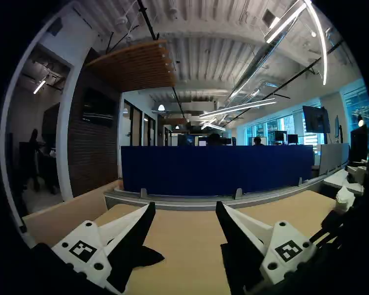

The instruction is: Fold towel

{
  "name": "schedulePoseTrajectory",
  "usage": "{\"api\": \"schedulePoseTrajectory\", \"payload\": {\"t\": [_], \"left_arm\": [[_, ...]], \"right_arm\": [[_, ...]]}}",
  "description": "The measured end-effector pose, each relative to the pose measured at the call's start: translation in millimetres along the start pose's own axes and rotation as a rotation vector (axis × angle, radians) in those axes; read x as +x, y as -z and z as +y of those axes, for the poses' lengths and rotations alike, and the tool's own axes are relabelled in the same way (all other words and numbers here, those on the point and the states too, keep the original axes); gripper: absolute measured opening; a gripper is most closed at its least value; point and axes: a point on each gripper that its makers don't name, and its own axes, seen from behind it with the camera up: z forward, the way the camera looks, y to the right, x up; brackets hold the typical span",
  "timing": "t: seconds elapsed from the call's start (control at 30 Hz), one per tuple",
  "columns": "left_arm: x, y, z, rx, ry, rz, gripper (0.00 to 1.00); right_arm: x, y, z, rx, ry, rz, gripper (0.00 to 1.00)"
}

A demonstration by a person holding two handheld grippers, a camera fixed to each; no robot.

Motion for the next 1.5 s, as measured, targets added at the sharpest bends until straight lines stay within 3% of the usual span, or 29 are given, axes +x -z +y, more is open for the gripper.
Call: {"api": "schedulePoseTrajectory", "payload": {"t": [0.2, 0.6, 0.77, 1.0, 1.1, 1.37, 1.5], "left_arm": [[21.2, 1.2, -0.7, -0.003, -0.007, -0.007, 0.91], [27.4, 0.4, 8.9, -0.052, -0.034, -0.052, 0.91], [23.7, 2.1, 18.6, -0.107, -0.061, -0.087, 0.91], [5.1, 7.2, 34.6, -0.206, -0.11, -0.166, 0.91], [-4.5, 11.3, 44.4, -0.256, -0.127, -0.197, 0.9], [-31.5, 21.8, 65.9, -0.372, -0.166, -0.276, 0.9], [-43.0, 23.5, 70.3, -0.404, -0.183, -0.306, 0.91]], "right_arm": [[20.2, 1.7, -0.2, 0.005, -0.014, -0.019, 1.0], [31.8, 2.0, -12.7, 0.046, 0.01, -0.053, 1.0], [23.0, 3.9, -31.6, 0.123, 0.04, -0.111, 1.0], [-4.7, 16.4, -74.8, 0.324, 0.076, -0.261, 1.0], [-13.2, 22.8, -81.9, 0.371, 0.099, -0.304, 1.0], [-32.9, 31.6, -91.7, 0.444, 0.135, -0.392, 1.0], [-43.5, 33.8, -95.0, 0.463, 0.151, -0.425, 1.0]]}}
